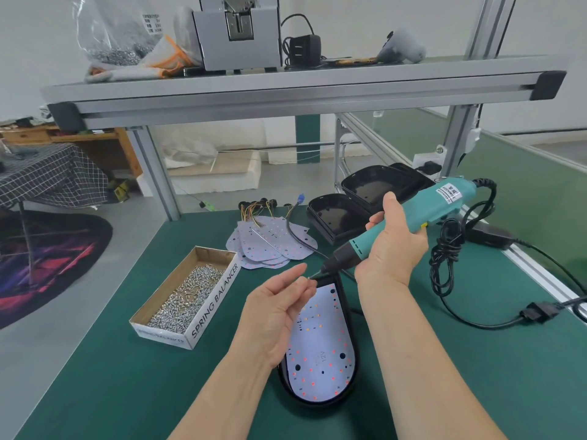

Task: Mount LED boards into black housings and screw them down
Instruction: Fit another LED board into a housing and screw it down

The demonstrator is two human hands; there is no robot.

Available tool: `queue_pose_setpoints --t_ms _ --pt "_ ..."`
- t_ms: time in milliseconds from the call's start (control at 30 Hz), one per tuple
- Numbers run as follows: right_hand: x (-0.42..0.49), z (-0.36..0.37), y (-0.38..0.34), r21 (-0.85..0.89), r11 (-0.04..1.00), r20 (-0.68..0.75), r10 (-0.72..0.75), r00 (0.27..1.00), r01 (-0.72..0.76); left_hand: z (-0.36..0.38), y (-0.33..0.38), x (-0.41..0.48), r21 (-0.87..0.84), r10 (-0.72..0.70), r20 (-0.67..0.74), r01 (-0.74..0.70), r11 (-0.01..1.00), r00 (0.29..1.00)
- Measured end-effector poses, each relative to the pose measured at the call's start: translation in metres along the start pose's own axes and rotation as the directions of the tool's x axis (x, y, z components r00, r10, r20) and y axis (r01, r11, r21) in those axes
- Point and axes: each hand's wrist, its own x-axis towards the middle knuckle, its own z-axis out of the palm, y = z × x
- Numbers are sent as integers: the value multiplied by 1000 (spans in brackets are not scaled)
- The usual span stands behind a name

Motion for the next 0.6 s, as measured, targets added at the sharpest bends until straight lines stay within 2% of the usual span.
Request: queue_pose_setpoints --t_ms 233,300,333,367,400,433,467,500,533,600 --pt "8 1 -8 12 1000 26 -26 999 26 -11 8 2 -57 -99 12 100 993 995" --pt "10 -1 -10 1 999 42 -47 998 47 -22 15 5 -61 -150 -76 146 987 986" --pt "11 -2 -12 -9 998 51 -62 997 62 -30 18 8 8 -156 -157 159 987 975" --pt "12 -3 -13 -20 997 64 -79 995 80 -38 20 11 180 -120 -253 169 969 960" --pt "13 -4 -14 -33 994 79 -97 992 100 -45 20 13 437 -44 -320 188 880 946" --pt "14 -5 -14 -49 992 97 -115 989 120 -49 19 13 675 50 -332 200 710 942" --pt "15 -6 -14 -68 987 118 -134 984 143 -49 17 10 836 113 -296 200 511 948" --pt "16 -7 -14 -88 982 143 -154 978 168 -46 16 8 912 118 -262 205 356 958" --pt "16 -7 -13 -109 975 170 -174 970 194 -41 14 6 937 86 -240 208 280 967" --pt "16 -8 -10 -165 955 216 -207 954 245 -29 9 8 959 14 -208 201 201 978"
